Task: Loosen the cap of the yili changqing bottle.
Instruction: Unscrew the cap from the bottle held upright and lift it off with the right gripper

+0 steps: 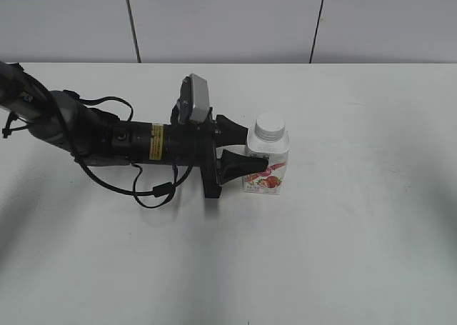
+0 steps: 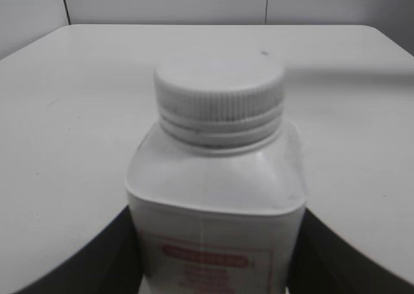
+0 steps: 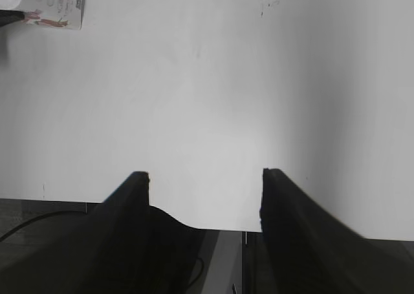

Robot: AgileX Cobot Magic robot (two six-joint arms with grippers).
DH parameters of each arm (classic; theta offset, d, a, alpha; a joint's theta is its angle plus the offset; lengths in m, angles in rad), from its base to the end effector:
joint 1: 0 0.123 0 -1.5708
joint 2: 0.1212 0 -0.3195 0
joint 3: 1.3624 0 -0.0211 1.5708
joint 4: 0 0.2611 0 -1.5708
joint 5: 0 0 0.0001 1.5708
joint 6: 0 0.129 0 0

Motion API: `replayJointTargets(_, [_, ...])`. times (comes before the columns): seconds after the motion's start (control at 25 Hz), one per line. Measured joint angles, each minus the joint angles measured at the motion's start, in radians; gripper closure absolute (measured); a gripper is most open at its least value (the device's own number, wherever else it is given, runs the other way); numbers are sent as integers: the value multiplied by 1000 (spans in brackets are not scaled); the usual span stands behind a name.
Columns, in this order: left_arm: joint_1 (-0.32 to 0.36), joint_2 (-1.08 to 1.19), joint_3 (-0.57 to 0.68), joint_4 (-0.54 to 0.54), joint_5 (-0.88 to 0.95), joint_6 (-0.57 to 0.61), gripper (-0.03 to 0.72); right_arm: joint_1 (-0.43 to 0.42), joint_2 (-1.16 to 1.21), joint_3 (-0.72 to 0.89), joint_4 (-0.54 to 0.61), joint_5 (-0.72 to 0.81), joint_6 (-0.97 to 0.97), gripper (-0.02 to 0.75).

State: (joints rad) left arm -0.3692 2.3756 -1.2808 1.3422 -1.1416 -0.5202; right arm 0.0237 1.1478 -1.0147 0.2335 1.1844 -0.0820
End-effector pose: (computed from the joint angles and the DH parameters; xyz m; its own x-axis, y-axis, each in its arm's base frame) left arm 0.3913 -0.2739 0.0742 0.0328 0.2436 -0.9693 0.9982 0.0406 0.0440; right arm 0.2092 0.0326 0.3188 -0.9397 -0.0151 -0.3416 -0.0897 0.9749 0.2038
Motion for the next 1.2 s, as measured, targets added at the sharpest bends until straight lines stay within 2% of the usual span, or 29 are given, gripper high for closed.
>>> replayJointTargets(0.6, [0,0,0,0,-1,0,303,0,487,-299,-14,27,-4,325])
replayJointTargets(1.0, [0,0,0,0,-2,0,303,0,698,-522,-27,27,-5,328])
replayJointTargets(1.2, [0,0,0,0,-2,0,305,50,750,-581,-31,28,-5,329])
